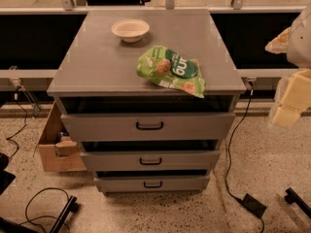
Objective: Open bottom drawer
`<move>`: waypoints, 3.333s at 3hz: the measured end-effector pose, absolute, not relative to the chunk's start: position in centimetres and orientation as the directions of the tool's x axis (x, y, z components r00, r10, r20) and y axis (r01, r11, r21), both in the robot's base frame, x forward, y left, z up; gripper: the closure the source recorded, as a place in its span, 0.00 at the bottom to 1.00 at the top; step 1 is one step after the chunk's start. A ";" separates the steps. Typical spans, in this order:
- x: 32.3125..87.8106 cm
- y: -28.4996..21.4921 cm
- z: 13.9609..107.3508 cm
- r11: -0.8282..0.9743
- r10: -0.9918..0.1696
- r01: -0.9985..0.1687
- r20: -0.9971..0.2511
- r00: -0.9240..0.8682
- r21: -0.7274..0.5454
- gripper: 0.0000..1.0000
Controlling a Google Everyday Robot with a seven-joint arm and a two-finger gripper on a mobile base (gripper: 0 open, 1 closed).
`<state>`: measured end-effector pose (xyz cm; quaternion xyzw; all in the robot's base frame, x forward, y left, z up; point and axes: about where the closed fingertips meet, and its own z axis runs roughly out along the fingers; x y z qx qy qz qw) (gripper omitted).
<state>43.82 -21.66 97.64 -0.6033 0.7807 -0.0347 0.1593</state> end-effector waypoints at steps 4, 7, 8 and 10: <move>39.2 -18.7 88.9 0.219 -0.976 -0.924 -0.077 -0.205 -0.313 0.00; 35.9 -16.5 65.9 0.209 -0.967 -0.954 0.098 -0.234 -0.216 0.00; 35.5 -17.1 65.1 0.267 -0.950 -0.939 0.102 -0.294 -0.218 0.00; 36.3 -15.3 63.7 0.246 -0.959 -0.945 0.085 -0.269 -0.214 0.00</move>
Offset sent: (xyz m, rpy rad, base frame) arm -0.0143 0.0054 -0.0236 -0.0784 0.0352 0.0072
